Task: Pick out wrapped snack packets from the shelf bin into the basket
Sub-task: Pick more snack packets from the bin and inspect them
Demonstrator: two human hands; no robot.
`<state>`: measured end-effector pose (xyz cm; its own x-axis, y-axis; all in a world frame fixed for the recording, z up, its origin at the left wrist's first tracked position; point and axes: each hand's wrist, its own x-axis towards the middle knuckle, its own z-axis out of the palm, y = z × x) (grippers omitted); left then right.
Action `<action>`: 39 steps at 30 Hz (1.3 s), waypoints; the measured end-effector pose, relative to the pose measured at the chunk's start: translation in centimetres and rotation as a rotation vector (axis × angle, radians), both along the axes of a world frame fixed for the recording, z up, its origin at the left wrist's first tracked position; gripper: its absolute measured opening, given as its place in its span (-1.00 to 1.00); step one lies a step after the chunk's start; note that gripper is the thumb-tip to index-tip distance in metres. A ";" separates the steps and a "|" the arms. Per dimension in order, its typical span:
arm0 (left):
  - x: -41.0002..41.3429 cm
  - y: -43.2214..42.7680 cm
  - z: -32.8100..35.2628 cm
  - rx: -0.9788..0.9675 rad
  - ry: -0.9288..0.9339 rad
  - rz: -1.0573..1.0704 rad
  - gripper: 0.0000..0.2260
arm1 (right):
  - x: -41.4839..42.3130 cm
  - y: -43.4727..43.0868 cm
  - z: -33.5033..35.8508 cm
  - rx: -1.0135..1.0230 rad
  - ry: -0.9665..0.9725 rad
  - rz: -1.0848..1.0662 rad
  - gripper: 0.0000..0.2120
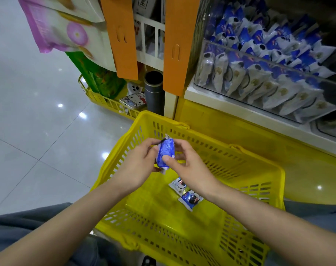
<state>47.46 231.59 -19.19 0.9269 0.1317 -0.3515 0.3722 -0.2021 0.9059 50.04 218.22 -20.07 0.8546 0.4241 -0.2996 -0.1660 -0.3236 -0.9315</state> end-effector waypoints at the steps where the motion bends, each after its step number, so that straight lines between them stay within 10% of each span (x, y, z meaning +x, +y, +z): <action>1: 0.3 0.0 0.3 -0.134 0.067 0.061 -0.78 | 0.1 0.2 0.1 -0.016 -0.048 0.027 -0.62; 4: 0.6 0.4 1.1 -0.481 0.166 0.165 -0.71 | 0.1 0.8 0.5 -0.019 -0.096 0.083 -0.48; 11: -0.1 0.9 1.1 -0.328 0.085 0.281 -0.80 | 0.1 2.5 1.2 0.004 -0.024 0.064 -0.17; 17: -0.2 1.4 1.7 -0.367 -0.028 0.342 -0.82 | 1.3 3.4 2.1 0.123 0.070 0.016 -0.76; 28: -0.2 3.2 3.2 -0.279 -0.160 0.421 -0.72 | 0.7 3.6 4.1 0.140 -0.092 -0.002 -0.71; 33: 1.2 2.7 4.6 -0.268 -0.219 0.471 -0.65 | 1.8 1.7 6.7 0.132 -0.399 -0.105 -0.82; 39: 3.8 -0.6 7.6 0.211 -0.588 0.268 -0.90 | 6.0 -2.6 11.5 0.032 -0.806 -0.230 -0.80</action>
<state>51.28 230.95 -11.55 0.8818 0.3938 0.2595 -0.1084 -0.3661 0.9242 56.03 215.60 -8.57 0.8679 0.2111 0.4496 0.4964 -0.3343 -0.8012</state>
